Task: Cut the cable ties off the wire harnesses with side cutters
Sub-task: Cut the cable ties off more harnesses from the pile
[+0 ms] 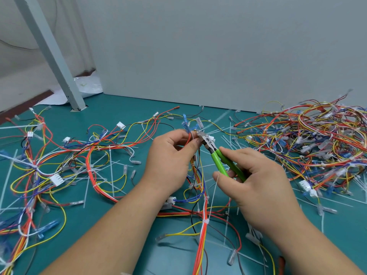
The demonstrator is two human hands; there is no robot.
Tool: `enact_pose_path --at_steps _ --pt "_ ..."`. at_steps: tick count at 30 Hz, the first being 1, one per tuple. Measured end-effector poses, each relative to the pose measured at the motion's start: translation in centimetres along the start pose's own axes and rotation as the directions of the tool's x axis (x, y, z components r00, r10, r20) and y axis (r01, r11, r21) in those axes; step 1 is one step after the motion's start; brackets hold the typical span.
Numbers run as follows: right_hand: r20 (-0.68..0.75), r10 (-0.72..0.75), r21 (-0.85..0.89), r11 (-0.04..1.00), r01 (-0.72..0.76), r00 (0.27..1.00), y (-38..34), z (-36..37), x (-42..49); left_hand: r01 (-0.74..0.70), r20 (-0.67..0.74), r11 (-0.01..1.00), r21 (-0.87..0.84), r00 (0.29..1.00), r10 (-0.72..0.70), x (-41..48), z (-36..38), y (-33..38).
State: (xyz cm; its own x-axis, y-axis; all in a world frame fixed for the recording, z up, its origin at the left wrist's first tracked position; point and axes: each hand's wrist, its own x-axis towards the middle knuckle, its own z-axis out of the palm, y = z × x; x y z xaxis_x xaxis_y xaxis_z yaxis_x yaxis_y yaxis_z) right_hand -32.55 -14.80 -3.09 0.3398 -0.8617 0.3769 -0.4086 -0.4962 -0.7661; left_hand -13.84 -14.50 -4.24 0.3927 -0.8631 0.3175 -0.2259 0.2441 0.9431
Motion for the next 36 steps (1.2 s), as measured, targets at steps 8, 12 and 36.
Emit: enact_pose_path --at_steps 8,12,36 --pt "-0.018 0.040 0.177 0.984 -0.037 0.999 -0.6 -0.2 0.0 0.049 -0.068 0.999 -0.022 0.996 -0.051 0.4 -0.3 -0.2" --pt "0.044 0.128 0.526 0.840 -0.132 0.991 -1.3 -0.2 0.2 0.112 -0.119 0.986 -0.122 0.985 -0.127 0.8 -0.6 -0.2" --pt "0.026 0.185 0.411 0.894 -0.180 0.982 -0.8 -0.6 0.2 0.351 0.095 0.854 -0.384 0.935 -0.342 1.0 -1.2 -0.1"
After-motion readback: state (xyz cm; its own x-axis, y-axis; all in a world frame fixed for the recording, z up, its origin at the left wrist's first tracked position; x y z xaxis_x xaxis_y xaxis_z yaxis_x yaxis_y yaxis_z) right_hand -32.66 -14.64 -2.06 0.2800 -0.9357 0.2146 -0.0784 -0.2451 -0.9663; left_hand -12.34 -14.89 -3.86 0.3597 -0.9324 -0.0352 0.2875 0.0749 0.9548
